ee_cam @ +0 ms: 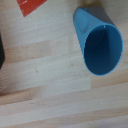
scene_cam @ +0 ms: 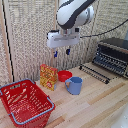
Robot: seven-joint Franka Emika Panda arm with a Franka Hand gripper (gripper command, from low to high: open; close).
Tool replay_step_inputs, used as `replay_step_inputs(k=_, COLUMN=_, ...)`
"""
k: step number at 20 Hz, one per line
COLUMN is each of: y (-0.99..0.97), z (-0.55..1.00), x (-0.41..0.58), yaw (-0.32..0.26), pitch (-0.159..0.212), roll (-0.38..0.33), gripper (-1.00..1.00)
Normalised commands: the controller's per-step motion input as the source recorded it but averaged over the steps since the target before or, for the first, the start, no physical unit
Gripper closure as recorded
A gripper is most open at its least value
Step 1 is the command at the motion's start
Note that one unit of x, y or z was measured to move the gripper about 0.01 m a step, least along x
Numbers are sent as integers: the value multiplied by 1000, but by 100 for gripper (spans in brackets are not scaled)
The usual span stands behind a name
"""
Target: Observe the blue drinking vessel close to you. Point your gripping mechanism towards the blue drinking vessel. Softly grip the blue drinking vessel using your gripping mechanism. Move your gripping mechanism and the blue drinking vessel above the receptacle. Let go of the blue drinking vessel into the receptacle.
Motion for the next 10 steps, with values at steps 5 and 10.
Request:
replay_step_inputs(k=5, y=-741, z=-249, x=-318, yaw=-12, pitch=-10, roll=56, gripper=-100)
replay_step_inputs(k=10, y=-845, z=-209, x=-368, yaw=-16, pitch=0, roll=44, gripper=-100)
